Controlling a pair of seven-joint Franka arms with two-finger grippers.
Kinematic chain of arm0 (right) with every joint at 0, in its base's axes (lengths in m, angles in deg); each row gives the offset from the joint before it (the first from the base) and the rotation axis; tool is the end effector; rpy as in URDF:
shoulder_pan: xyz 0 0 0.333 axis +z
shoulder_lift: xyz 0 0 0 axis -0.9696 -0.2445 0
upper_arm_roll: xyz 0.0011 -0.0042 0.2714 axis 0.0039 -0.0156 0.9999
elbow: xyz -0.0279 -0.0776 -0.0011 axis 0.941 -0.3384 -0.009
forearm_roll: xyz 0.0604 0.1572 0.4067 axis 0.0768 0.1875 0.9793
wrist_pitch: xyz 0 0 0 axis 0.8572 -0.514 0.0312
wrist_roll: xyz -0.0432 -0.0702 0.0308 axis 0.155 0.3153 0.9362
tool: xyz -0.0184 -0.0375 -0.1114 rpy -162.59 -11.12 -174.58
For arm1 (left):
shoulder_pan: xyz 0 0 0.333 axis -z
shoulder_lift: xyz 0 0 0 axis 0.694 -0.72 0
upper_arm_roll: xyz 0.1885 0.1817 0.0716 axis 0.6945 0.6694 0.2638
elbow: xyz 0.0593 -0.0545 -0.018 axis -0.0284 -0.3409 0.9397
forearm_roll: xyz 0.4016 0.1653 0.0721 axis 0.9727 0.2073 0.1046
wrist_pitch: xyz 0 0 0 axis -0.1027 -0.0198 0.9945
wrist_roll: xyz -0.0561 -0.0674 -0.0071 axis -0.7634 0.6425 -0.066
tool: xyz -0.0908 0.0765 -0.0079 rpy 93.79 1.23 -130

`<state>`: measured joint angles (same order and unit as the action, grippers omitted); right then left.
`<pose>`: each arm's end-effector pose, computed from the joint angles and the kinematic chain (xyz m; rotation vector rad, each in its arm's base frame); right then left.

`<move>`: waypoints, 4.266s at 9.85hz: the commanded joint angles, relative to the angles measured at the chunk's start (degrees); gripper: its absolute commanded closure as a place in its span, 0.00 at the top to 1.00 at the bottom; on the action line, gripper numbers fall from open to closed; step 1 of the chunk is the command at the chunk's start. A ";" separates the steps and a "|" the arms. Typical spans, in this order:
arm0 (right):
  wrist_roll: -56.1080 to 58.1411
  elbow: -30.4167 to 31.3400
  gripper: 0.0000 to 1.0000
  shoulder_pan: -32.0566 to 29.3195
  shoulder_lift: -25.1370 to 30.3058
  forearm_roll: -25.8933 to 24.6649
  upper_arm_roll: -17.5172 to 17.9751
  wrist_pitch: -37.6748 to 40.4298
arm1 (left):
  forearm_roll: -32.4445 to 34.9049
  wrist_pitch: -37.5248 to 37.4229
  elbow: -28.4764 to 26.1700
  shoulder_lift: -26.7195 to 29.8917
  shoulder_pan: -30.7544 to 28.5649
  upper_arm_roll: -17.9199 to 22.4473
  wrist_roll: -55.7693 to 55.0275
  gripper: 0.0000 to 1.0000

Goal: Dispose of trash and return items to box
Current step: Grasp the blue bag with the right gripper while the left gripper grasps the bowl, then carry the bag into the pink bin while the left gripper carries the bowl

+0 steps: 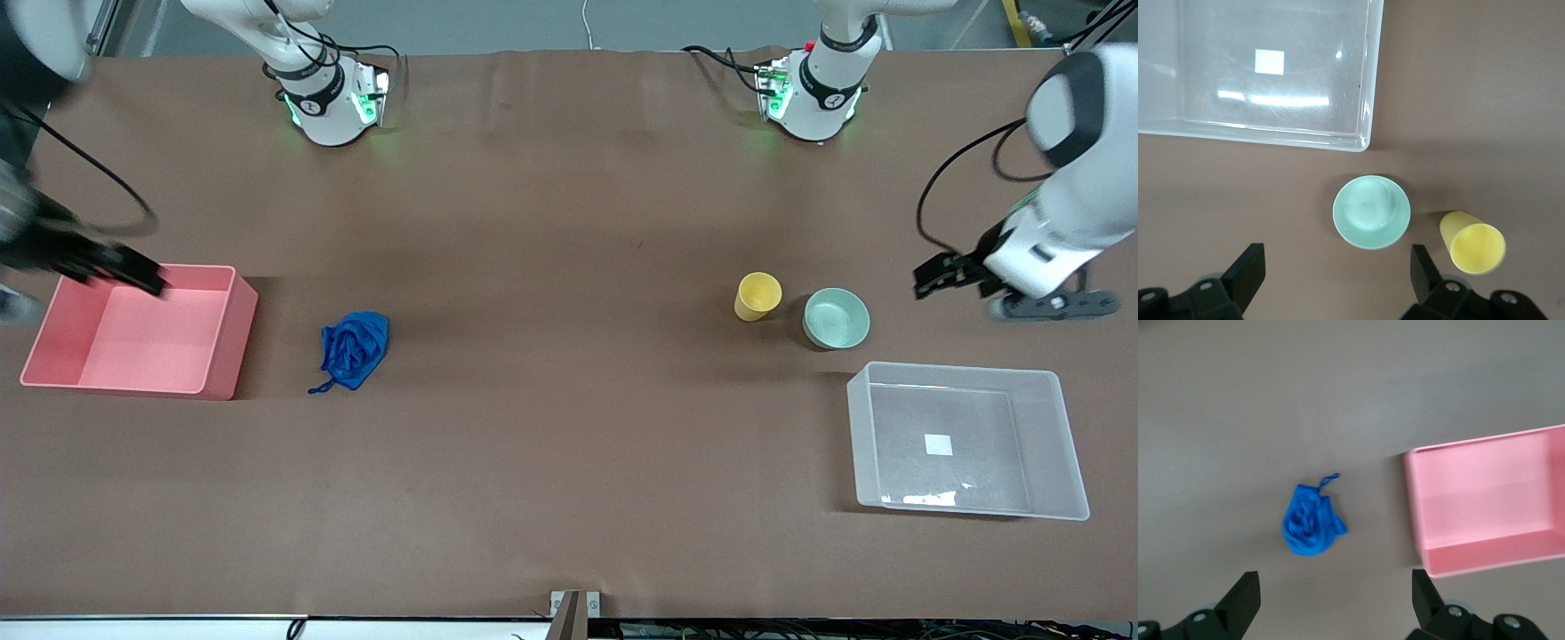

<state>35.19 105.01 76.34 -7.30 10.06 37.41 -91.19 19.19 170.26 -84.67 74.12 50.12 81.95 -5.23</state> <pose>0.6459 0.0409 0.4702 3.1076 -0.3330 -0.0133 0.5946 -0.0122 0.3556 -3.1414 -0.0177 -0.0108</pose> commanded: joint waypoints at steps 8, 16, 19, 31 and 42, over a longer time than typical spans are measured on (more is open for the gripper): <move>-2.31 31.72 1.00 2.75 -14.08 -5.86 1.01 -46.46 | 0.75 18.79 -10.63 -15.74 -2.20 -0.07 1.88 0.93; -1.78 36.11 0.13 4.17 -16.74 -5.87 1.01 -57.63 | 0.66 24.34 -11.94 -20.51 -1.69 -0.33 1.27 0.44; -1.87 33.84 0.02 4.08 -15.95 -5.86 1.10 -51.52 | 0.66 24.34 -12.82 -20.42 -1.61 -0.86 1.27 0.09; 35.31 29.21 0.03 -3.12 -4.78 -4.81 -18.41 -35.75 | -4.60 2.02 29.30 -29.95 -2.22 7.99 8.02 0.00; 35.48 32.10 1.00 -3.30 -6.56 -2.61 -18.06 -39.33 | -11.30 4.57 36.48 -42.85 -2.75 9.60 8.92 0.78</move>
<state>70.13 138.88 73.06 -18.34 6.65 18.99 -137.03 8.69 174.83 -48.47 31.08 46.70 90.99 2.75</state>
